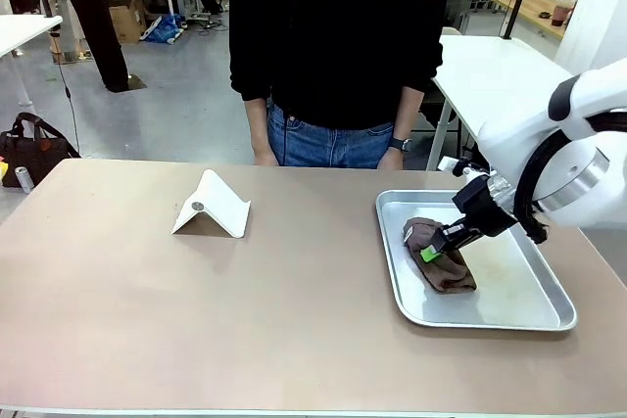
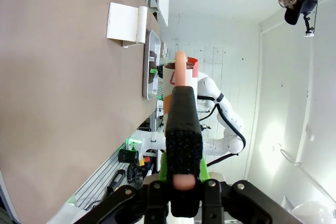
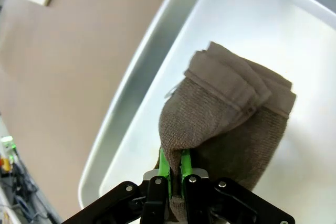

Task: Clean the surface of the table.
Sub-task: Clean the area not pointed to by the person.

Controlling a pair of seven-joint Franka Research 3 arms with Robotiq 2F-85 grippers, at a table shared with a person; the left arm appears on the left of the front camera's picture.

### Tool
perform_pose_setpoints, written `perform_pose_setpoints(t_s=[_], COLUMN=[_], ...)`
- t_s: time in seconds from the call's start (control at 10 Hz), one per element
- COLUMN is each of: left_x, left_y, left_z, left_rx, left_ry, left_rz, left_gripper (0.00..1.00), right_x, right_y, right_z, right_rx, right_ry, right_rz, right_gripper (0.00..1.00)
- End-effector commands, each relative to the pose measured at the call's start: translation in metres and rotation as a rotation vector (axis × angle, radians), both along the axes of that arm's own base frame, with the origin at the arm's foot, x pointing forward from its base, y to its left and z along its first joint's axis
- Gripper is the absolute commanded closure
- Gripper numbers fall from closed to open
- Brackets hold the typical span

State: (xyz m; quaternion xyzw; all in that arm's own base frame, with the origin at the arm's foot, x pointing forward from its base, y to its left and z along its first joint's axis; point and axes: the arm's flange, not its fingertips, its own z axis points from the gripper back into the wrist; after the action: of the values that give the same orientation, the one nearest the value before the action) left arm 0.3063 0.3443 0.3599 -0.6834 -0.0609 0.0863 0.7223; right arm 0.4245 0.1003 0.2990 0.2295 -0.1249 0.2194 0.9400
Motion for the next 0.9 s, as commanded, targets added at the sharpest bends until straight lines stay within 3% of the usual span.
perform_pose_setpoints(t_s=[0.0,0.4,0.8], left_x=[-0.003,-0.003,-0.003], left_y=[-0.001,-0.001,-0.001], left_z=[0.004,0.004,0.004], left_rx=[-0.023,-0.023,-0.023], left_ry=[-0.027,-0.027,-0.027], left_rz=[0.012,0.012,0.012], left_gripper=[0.78,0.78,0.78], right_x=[0.001,0.012,0.015], right_y=[-0.004,-0.039,-0.081], right_z=[-0.008,-0.009,-0.008], right_rx=[-0.099,-0.172,-0.184], right_ry=[-0.045,-0.072,-0.066], right_rz=[-0.051,-0.226,-0.319], right_gripper=[0.91,0.91,0.91])
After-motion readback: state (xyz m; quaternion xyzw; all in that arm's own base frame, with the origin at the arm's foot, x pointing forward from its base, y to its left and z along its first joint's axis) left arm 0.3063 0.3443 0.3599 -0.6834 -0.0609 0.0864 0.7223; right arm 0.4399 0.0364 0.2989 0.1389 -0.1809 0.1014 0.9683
